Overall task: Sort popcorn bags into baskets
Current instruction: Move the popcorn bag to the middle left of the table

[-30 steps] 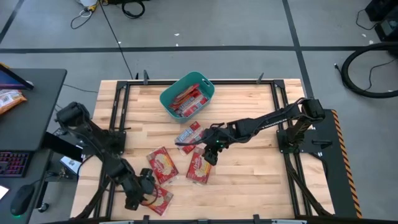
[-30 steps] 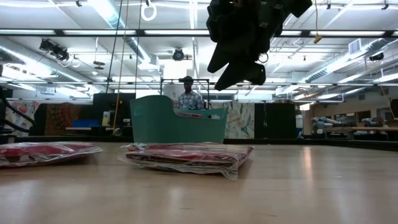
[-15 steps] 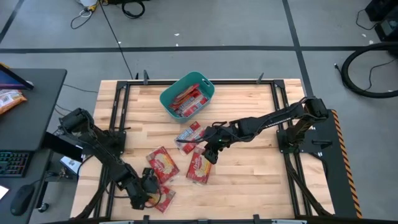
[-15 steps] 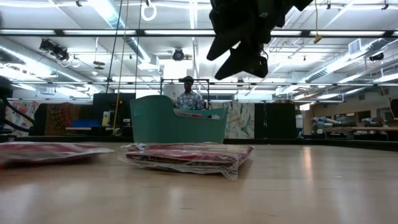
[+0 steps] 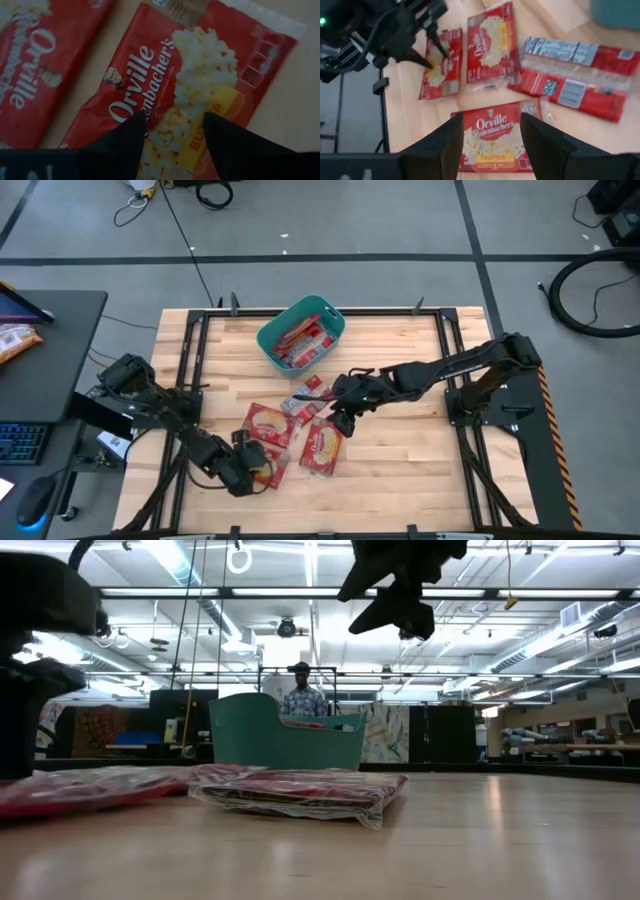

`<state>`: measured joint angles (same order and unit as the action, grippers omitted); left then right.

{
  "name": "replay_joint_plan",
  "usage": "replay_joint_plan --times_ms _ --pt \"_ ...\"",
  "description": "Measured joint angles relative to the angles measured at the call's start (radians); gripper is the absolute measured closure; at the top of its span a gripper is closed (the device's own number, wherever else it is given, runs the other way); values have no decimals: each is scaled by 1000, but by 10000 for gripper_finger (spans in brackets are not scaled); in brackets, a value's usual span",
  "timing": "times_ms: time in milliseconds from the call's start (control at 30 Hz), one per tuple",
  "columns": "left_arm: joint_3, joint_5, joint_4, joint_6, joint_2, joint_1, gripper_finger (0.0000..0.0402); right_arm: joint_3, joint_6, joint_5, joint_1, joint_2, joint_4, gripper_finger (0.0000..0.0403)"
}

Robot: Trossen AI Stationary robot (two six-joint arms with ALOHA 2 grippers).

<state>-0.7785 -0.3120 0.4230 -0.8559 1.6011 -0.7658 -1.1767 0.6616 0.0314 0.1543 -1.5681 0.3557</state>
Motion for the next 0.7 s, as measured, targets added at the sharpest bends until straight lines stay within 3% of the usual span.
replay_joint_plan --times_ms 133,300,567,700 --pt "-65 -36 106 108 -14 -1 196 0 -3 32 0 7 2 204" --pt "-92 -85 189 134 -17 8 196 0 -2 32 0 8 0 204" --pt "-106 81 185 184 -22 -1 196 0 -2 32 1 8 1 204" --pt "-106 169 196 75 -23 -7 196 0 -2 31 1 8 1 204"
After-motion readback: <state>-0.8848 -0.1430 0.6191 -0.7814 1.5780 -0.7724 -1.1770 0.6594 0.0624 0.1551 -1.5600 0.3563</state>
